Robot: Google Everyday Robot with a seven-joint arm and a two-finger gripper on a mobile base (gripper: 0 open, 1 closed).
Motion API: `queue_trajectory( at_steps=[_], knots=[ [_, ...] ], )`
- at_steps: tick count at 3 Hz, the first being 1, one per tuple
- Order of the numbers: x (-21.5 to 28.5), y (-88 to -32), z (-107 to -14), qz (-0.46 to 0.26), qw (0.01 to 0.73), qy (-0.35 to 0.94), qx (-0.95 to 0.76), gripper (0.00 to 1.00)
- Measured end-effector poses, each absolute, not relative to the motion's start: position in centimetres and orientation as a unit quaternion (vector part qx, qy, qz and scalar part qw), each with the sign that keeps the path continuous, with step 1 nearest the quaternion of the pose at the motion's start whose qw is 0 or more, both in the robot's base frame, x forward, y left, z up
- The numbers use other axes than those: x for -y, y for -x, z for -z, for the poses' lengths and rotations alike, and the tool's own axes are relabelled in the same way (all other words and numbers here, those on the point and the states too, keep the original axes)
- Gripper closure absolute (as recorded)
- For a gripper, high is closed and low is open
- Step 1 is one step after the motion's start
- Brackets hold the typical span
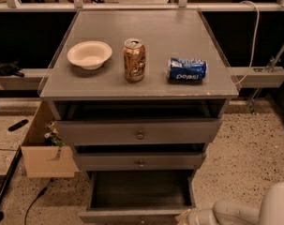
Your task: Close bottom drawer
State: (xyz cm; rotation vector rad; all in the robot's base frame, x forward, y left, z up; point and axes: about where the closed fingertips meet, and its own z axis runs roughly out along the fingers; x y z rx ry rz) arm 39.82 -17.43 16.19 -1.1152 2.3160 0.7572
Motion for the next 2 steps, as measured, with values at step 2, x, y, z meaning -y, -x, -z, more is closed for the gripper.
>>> queue_trajectory(
  at_steps=[2],
  knots=[
    [17.41, -40.47, -16.52, -0.269, 0.233, 0.403, -0.843, 0.00]
  ],
)
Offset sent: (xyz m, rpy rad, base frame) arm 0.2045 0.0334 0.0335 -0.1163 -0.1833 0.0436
